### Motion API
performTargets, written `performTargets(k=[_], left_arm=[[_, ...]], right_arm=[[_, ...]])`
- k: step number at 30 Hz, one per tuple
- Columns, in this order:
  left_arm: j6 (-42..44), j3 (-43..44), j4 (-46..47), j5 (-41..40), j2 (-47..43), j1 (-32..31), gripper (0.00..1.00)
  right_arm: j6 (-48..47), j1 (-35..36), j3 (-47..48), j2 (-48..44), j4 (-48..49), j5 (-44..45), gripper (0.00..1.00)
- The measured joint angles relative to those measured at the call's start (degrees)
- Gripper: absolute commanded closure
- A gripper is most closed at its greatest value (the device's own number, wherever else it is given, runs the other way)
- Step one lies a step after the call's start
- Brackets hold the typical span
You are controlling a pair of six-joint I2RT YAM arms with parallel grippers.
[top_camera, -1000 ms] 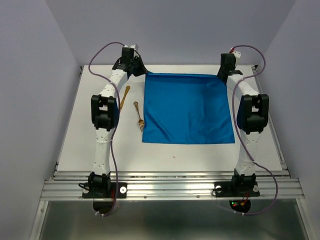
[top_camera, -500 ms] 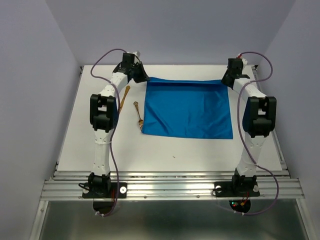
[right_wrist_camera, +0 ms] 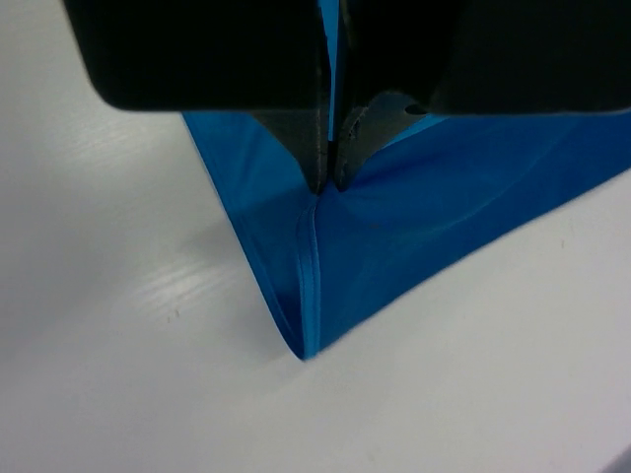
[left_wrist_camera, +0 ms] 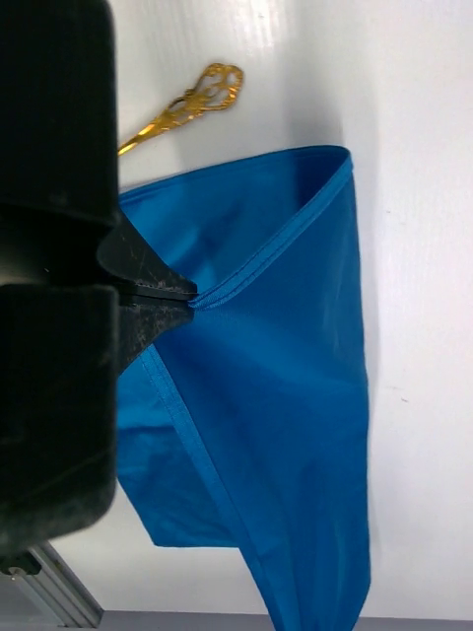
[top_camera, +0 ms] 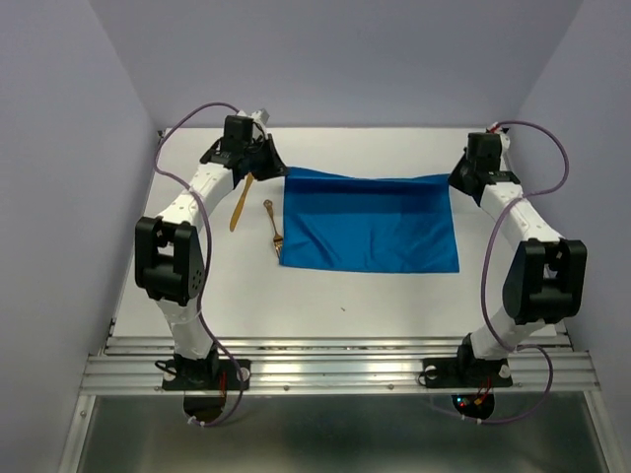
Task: Fold the napkin into a case and place the utensils inside
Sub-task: Fold and flatten the napkin at the center of the board.
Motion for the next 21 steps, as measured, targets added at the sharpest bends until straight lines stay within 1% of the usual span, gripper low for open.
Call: performTargets(k=[5, 11, 15, 21], left_arm=[[0.0, -8.9, 0.4, -0.7, -5.7, -0.4, 1.00], [-0.2, -21.8, 0.8, -1.3, -13.3, -2.3, 1.00], [-0.6, -26.8, 2.6, -1.3, -16.4, -4.4, 1.00], [-1.6, -32.3, 5.6, -1.3, -18.8, -7.0, 1.00]], right_arm=[[2.9, 0.0, -9.4, -5.6, -3.5, -2.9, 0.99], [5.1, 0.0, -20.4, -13.0, -7.0, -4.8, 0.99], [5.8, 0.0, -24.2, -16.1, -7.7, -4.8, 0.99], [6.7, 0.0, -26.8, -16.7, -7.8, -4.5, 0.99]])
